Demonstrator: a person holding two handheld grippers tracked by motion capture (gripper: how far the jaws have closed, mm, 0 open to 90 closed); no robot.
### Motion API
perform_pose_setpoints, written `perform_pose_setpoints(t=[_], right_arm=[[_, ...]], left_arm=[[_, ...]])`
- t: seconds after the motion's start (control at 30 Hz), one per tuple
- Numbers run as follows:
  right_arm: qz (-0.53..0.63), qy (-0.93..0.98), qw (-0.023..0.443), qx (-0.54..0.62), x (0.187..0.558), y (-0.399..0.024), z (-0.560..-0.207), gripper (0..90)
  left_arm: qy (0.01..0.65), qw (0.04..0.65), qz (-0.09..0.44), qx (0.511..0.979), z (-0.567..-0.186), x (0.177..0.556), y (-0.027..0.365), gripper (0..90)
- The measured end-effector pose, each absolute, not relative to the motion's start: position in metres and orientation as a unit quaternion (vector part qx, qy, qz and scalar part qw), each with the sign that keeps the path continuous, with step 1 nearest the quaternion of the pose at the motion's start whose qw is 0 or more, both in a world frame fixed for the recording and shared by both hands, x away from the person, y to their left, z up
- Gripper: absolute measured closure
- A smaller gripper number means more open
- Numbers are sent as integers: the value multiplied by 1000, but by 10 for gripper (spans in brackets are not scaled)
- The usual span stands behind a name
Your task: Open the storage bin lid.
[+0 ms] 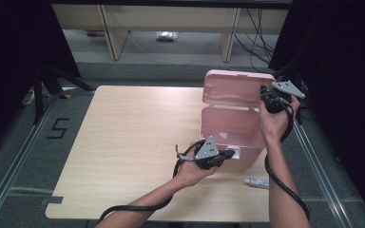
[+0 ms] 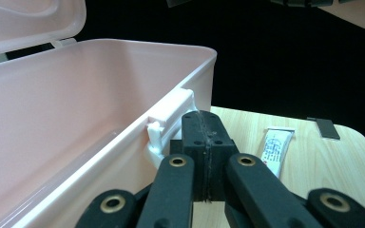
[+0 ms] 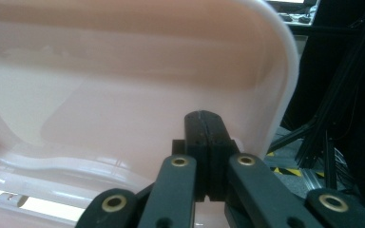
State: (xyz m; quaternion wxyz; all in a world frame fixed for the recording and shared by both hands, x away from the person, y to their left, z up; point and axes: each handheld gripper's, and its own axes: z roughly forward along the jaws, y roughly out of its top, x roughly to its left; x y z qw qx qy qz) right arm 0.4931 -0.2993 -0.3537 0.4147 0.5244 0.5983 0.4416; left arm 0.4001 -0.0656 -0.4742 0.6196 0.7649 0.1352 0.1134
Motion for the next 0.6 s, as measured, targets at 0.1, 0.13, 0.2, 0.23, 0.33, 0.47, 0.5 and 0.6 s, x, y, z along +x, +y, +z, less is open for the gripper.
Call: perform_pose_setpoints(t=[0.1, 0.13, 0.2, 0.23, 0.33, 0.47, 0.5, 0.6], right_arm=[[437, 602, 417, 522, 495, -300, -355, 900], [437, 603, 413, 524, 495, -299, -355, 900], [439, 602, 413, 523, 497, -299, -356, 900], [437, 606, 416, 519, 498, -300, -356, 900], [435, 603, 412, 526, 499, -298, -357, 900], [435, 603, 405, 532, 500, -297, -359, 900], [433, 605, 410, 528, 501, -297, -359, 900], [431, 607, 406, 531, 502, -297, -360, 900]], left_arm=[[135, 619, 113, 765, -474, 400, -66, 897], [135, 620, 114, 765, -474, 400, -66, 897], [135, 620, 114, 765, -474, 400, -66, 897], [135, 620, 114, 765, -474, 400, -66, 897], [135, 620, 114, 765, -474, 400, -66, 897], [135, 620, 113, 765, -474, 400, -66, 897], [135, 620, 113, 765, -474, 400, -66, 897], [134, 619, 113, 765, -474, 400, -66, 897]])
